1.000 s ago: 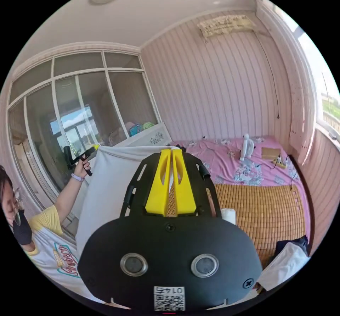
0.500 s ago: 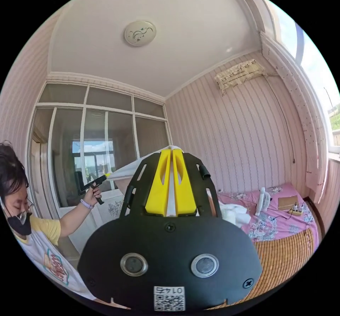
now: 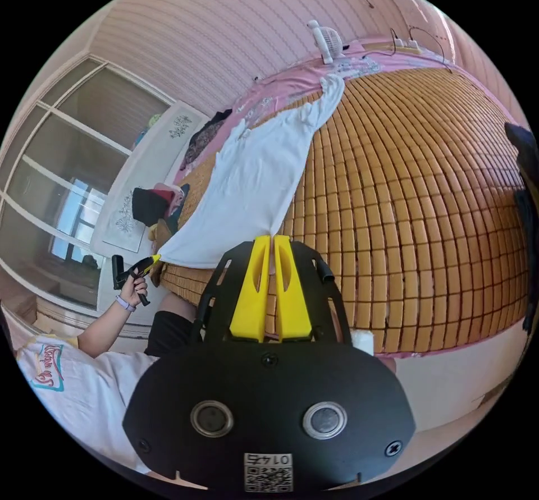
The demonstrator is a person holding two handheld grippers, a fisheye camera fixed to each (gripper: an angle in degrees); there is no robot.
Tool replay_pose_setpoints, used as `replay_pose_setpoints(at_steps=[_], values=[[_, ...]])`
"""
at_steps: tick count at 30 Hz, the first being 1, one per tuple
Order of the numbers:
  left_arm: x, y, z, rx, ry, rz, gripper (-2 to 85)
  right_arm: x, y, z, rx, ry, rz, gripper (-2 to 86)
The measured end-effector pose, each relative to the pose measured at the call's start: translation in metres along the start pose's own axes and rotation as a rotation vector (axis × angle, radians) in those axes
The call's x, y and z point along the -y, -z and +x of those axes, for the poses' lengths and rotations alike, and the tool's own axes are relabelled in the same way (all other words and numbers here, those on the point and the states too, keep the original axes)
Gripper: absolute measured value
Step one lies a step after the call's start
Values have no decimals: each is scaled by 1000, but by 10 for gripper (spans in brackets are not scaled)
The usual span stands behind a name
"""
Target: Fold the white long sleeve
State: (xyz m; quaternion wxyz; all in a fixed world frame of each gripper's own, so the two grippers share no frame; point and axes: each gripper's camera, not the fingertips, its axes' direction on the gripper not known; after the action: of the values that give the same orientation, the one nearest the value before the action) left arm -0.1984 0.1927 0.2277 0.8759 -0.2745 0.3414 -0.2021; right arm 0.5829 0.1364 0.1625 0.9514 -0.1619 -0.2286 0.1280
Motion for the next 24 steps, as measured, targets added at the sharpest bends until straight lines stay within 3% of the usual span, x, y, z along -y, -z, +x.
replay_pose_setpoints(at_steps=[2, 5, 9, 16, 24], values=[[-1, -15, -13, 66, 27, -86, 11, -12, -14, 11, -25, -74, -22, 0], [4, -10, -20, 92, 62, -59, 36, -25, -25, 17, -74, -120, -33, 0], [20, -2, -23, 102, 64, -45, 45, -22, -42, -9, -160, -36, -55, 10], [64, -16, -8, 277, -22, -39, 59, 0, -106, -74, -319, 107, -120, 83], [99, -70, -8, 426, -40, -179, 46, 1, -128, -98, -422, 111, -144, 8]])
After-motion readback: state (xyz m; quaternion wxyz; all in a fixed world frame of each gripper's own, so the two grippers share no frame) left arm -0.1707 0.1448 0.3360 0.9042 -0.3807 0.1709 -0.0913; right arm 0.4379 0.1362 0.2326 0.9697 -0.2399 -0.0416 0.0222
